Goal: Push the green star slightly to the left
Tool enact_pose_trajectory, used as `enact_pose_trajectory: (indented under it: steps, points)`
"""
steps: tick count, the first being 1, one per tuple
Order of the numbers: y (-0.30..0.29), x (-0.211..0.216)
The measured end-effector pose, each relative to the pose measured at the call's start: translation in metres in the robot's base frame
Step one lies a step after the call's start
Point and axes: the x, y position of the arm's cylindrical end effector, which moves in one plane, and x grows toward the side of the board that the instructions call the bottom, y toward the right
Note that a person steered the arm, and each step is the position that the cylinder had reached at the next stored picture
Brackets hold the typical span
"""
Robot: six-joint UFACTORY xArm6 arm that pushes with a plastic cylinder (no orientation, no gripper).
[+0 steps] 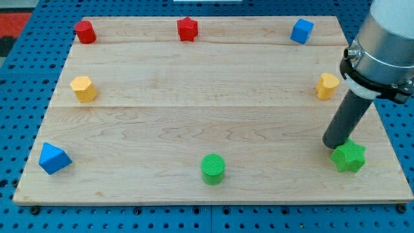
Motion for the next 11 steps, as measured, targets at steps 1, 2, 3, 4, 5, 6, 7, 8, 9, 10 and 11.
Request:
enact_pose_trajectory:
  steps: [1,2,3,4,5,6,7,8,9,10,11]
  points:
    - [0.000,0.000]
    - [0.001,0.000]
    - [0.001,-0.003]
    - [0.020,-0.015]
    - [0.056,-0.015]
    - [0.095,-0.020]
    - [0.120,0.004]
    - [0.103,0.018]
    - [0.061,0.018]
    - [0.009,0.010]
    - [-0.030,-0.035]
